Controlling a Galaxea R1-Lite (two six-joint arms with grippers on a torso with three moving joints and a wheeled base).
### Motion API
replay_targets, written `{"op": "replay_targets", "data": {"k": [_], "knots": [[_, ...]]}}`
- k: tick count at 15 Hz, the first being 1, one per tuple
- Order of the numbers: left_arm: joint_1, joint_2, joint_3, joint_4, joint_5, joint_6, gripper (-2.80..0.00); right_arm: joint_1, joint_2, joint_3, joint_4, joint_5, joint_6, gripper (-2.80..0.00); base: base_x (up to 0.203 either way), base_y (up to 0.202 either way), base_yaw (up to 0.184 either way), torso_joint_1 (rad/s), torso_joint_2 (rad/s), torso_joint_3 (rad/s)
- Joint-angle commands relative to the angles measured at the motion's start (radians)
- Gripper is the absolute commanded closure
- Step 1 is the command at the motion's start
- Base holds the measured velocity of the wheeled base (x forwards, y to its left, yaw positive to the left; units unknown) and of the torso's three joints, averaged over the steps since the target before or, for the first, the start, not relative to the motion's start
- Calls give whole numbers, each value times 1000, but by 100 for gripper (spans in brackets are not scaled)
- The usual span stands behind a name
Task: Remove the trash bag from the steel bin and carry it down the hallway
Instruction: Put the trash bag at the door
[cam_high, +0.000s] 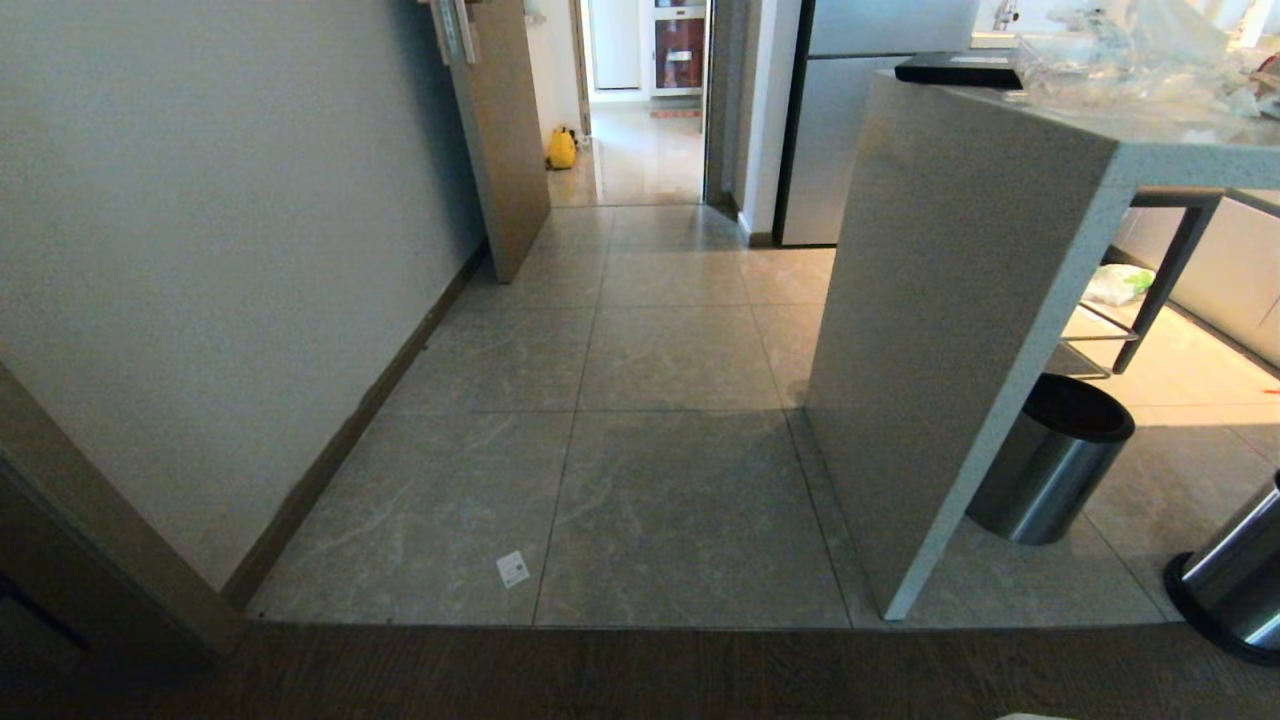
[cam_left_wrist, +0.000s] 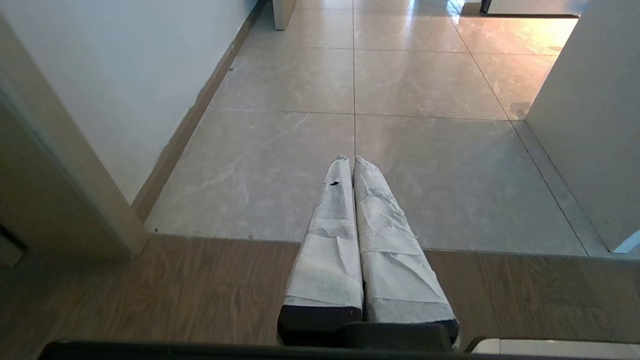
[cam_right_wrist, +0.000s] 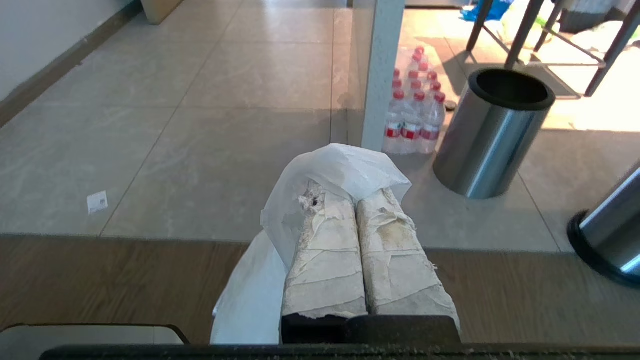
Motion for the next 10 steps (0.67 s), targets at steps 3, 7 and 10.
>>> {"op": "replay_targets", "data": {"k": [3, 7, 10], "knots": [[0, 0, 0, 0, -1, 0, 0, 0, 1, 0, -1, 1, -1, 0, 176, 0, 1, 5, 4, 2], [0, 0, 0, 0, 1, 0, 0, 0, 1, 0, -1, 1, -1, 0, 190, 0, 1, 2, -2, 3], [0, 0, 0, 0, 1, -2, 0, 0, 1, 0, -1, 1, -1, 0, 188, 0, 1, 1, 4, 0]]}}
